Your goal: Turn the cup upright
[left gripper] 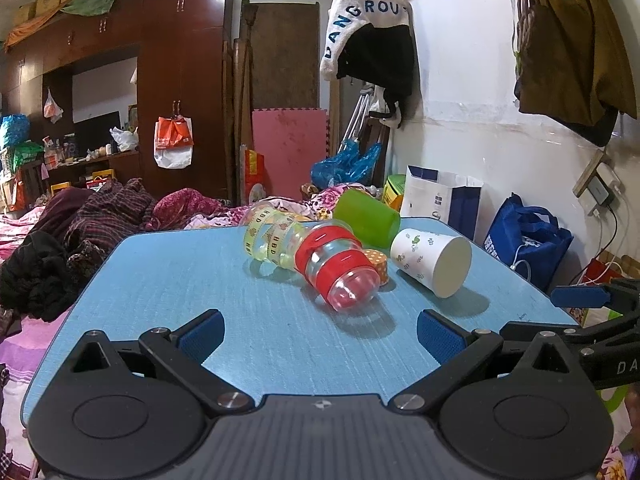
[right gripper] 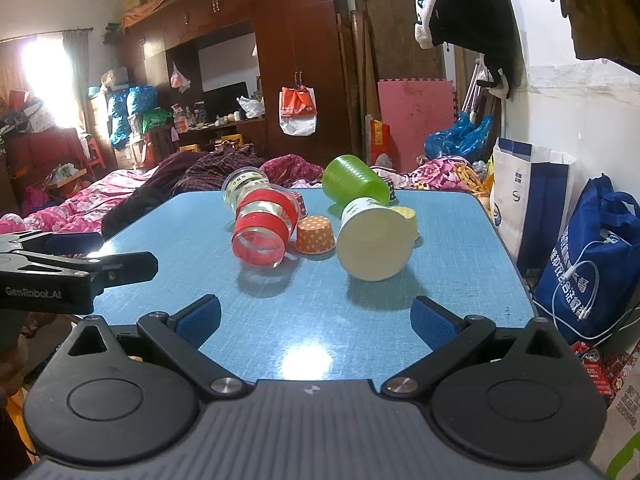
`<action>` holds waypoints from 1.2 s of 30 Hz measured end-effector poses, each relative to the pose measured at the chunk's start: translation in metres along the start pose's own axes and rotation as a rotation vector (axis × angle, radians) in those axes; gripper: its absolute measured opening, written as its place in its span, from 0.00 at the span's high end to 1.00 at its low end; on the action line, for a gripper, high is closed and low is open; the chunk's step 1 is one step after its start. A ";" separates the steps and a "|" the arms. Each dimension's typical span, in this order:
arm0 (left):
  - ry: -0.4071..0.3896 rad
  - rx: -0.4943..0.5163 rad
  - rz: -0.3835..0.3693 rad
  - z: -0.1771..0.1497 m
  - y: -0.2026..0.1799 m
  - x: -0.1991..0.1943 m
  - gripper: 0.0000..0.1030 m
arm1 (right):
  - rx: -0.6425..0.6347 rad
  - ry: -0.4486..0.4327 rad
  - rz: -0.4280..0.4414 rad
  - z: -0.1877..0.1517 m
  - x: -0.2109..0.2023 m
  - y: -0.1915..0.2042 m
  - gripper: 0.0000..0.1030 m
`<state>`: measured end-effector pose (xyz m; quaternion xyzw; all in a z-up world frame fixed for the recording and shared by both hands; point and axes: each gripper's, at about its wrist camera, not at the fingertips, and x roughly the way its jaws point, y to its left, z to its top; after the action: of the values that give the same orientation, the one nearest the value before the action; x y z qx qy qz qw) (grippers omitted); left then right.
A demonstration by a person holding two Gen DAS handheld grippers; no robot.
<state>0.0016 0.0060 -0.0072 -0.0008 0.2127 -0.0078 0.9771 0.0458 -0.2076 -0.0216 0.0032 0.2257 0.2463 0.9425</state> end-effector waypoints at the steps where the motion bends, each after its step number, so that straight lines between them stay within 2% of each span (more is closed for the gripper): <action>1: -0.001 0.001 -0.001 0.001 0.000 0.000 0.00 | -0.002 0.000 0.000 0.000 0.000 0.000 0.01; 36: 0.003 0.006 -0.010 0.000 0.000 0.000 0.00 | -0.005 -0.001 0.000 0.000 0.000 0.002 0.01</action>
<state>0.0013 0.0055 -0.0068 0.0010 0.2139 -0.0133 0.9768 0.0447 -0.2061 -0.0215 0.0011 0.2247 0.2467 0.9427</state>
